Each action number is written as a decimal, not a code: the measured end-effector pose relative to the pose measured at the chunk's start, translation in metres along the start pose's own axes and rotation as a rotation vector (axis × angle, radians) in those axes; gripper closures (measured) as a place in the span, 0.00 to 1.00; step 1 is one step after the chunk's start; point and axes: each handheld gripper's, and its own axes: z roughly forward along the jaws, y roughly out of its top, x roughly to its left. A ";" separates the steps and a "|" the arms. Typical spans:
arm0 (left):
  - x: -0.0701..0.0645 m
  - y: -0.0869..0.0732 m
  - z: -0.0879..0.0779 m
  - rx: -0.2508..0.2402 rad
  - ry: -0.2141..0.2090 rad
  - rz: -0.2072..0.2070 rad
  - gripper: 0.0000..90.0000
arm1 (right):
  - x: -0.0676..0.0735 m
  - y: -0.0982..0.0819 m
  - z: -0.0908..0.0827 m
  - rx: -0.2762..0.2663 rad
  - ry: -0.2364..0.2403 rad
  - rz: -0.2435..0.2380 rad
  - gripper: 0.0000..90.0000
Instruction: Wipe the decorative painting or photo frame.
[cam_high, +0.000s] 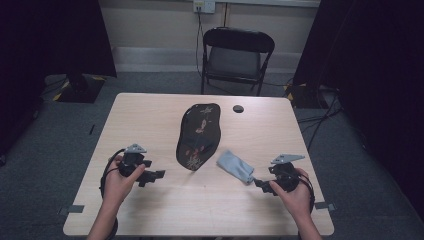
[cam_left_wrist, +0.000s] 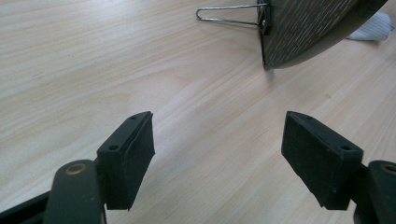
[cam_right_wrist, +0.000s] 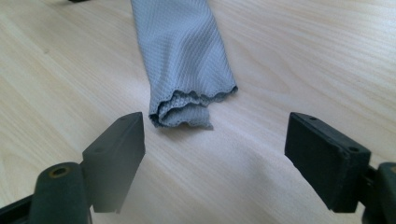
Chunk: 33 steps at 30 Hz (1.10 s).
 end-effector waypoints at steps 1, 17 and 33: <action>0.001 -0.001 -0.001 -0.001 -0.002 0.004 0.28 | 0.000 -0.001 -0.001 -0.005 -0.001 0.000 0.21; 0.011 -0.010 -0.006 0.015 -0.006 -0.001 0.28 | -0.006 -0.022 -0.010 0.011 -0.007 0.006 0.21; 0.018 -0.017 -0.006 0.028 0.025 0.005 0.28 | -0.016 -0.044 -0.015 0.043 -0.036 0.007 0.21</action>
